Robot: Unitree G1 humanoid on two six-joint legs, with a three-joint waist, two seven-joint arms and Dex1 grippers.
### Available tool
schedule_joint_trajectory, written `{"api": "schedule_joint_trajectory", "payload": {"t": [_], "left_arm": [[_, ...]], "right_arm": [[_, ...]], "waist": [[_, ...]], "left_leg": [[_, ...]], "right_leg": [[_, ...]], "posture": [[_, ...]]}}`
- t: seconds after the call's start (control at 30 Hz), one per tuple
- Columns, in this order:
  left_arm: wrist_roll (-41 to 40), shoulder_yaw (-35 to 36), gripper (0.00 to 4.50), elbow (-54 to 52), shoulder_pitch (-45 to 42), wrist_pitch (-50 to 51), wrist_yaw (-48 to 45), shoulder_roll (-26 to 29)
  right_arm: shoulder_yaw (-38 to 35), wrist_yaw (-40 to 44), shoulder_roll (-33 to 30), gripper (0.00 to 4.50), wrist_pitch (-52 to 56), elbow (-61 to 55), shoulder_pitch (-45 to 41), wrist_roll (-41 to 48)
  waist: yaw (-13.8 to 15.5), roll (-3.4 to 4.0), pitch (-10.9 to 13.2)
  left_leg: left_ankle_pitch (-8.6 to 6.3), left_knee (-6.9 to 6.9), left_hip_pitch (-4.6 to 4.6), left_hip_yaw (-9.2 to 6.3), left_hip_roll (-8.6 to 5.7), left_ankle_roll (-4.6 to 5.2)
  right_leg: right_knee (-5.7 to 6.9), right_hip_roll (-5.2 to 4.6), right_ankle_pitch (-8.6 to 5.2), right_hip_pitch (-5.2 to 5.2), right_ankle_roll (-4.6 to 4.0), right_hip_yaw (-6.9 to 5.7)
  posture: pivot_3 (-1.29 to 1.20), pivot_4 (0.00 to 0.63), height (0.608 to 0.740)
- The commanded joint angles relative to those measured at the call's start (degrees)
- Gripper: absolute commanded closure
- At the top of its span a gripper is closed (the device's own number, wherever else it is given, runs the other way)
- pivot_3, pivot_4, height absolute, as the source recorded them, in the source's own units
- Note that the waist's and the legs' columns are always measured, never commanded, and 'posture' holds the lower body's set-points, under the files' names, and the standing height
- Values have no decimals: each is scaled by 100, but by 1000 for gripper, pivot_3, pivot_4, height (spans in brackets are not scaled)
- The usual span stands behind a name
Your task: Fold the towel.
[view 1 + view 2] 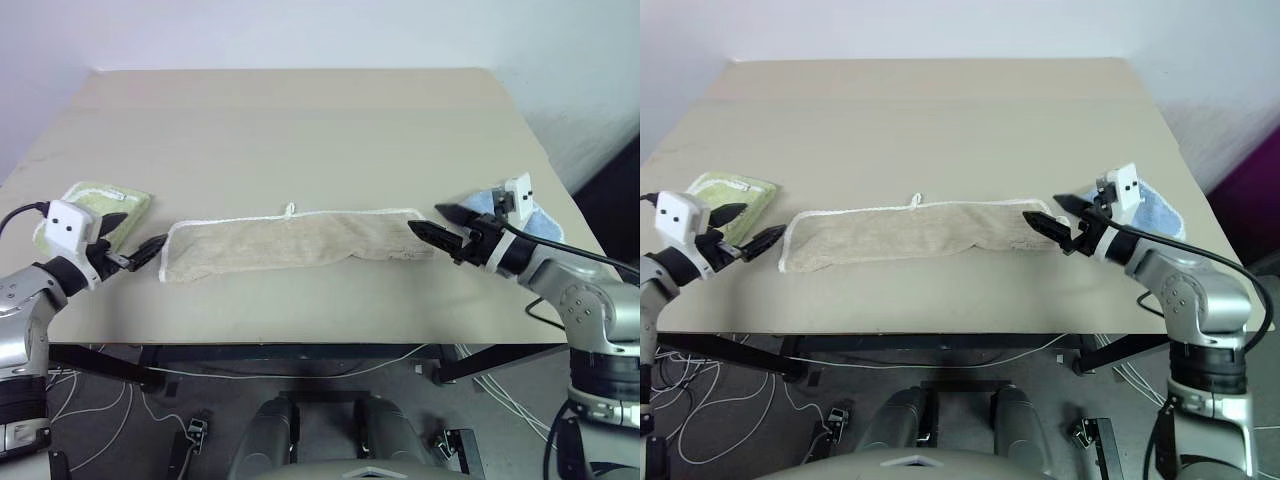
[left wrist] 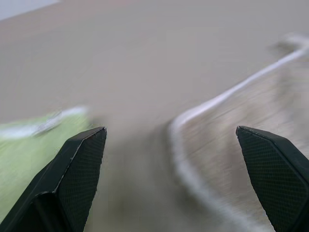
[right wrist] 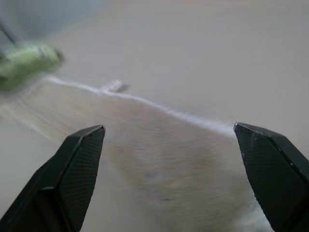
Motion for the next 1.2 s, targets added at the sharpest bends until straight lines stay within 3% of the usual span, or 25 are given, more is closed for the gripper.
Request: {"api": "schedule_joint_trajectory", "payload": {"t": [0.03,0.23,0.43,0.53,0.67,1.0,1.1,1.2], "left_arm": [[-286,-186,0,-634,125,107,-383,-37],[-411,-619,0,-1196,197,274,-731,-123],[-519,-914,0,-1478,180,398,-893,-261],[-527,-1006,0,-1590,211,428,-944,-304],[-465,-1071,0,-1642,222,405,-905,-366],[-497,-1100,0,-1636,185,419,-905,-453],[-485,-1125,0,-1672,224,417,-911,-483],[-482,-1128,0,-1686,239,420,-908,-500]], "right_arm": [[-859,-1044,477,19,1055,-424,210,1407],[-1211,-3248,1243,19,1667,-851,1046,3586],[-947,-5512,1715,19,679,-447,1112,4846],[-837,-6143,1789,19,210,-281,1028,5188],[-748,-6501,1789,19,-267,120,893,5281],[-605,-6429,1889,19,-1055,769,687,4761],[-588,-6451,1963,616,-1216,812,617,4700],[-553,-6512,2020,1649,-1296,765,584,4704]], "waist": [[-6,0,0],[-9,0,0],[-40,1,-1],[-38,1,-1],[-36,1,-1],[-36,-11,-9],[-33,-11,-10],[-33,-10,-10]], "left_leg": [[0,-1,0,0,0,0],[0,-4,0,0,0,0],[0,-3,4,3,2,1],[0,-3,4,5,3,1],[1,1,6,7,2,2],[-1,0,50,6,3,6],[-2,-1,59,6,4,7],[-2,-1,58,6,4,8]], "right_leg": [[-1,0,0,0,0,0],[-1,0,0,0,0,1],[3,8,0,0,0,1],[3,10,0,0,0,1],[2,16,0,5,1,0],[-5,24,0,55,0,-1],[-6,23,-1,63,0,-1],[-6,23,-1,63,0,-1]], "posture": [[0,150,740],[0,150,740],[0,150,740],[0,150,740],[0,150,740],[0,150,740],[0,150,740],[0,150,740]]}}
